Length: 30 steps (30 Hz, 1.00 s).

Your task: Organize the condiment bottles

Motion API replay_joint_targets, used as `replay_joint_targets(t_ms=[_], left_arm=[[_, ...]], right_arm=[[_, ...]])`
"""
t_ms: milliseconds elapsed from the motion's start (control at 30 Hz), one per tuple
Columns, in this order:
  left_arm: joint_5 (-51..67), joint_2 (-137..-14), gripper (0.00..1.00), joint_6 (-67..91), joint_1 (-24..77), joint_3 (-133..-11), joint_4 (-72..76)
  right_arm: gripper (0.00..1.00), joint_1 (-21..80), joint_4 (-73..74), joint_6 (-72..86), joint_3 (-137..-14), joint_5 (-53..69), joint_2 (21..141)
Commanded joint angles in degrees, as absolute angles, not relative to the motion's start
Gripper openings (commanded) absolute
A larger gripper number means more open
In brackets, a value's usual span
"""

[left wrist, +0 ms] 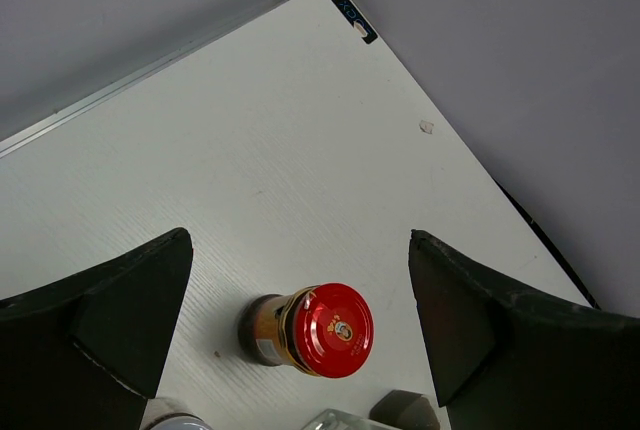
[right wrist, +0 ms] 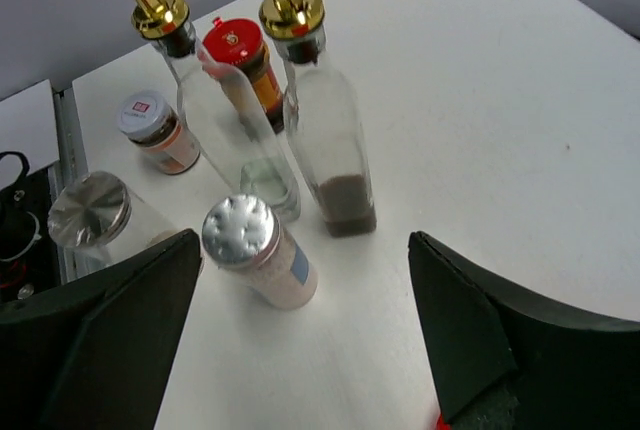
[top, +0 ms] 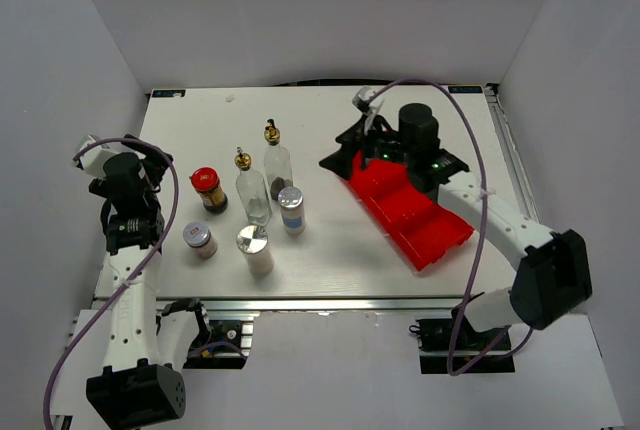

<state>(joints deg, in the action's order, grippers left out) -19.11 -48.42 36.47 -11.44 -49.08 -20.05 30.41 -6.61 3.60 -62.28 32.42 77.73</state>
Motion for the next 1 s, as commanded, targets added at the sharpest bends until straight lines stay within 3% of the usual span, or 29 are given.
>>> replay_joint_targets(t_ms=[0, 300, 667, 967], left_arm=[[-19.87, -47.64, 0.98, 35.77, -11.69, -47.55, -17.06], [-18.98, -49.31, 0.98, 34.98, -11.6, -46.67, -14.68], [-21.0, -48.16, 0.98, 34.72, -11.43, -46.32, -14.68], [-21.8, -47.99, 0.98, 34.8, -11.51, -46.67, -15.29]], right_arm=[[0.88, 33.57, -12.73, -0.26, -68.55, 30.92, 83.82], [0.86, 42.8, -14.94, -6.41, -84.62, 23.22, 99.91], [0.86, 46.84, -16.7, -5.62, -93.42, 17.59, 109.07], [0.73, 47.55, -20.3, -2.81, -94.13, 11.43, 111.97]])
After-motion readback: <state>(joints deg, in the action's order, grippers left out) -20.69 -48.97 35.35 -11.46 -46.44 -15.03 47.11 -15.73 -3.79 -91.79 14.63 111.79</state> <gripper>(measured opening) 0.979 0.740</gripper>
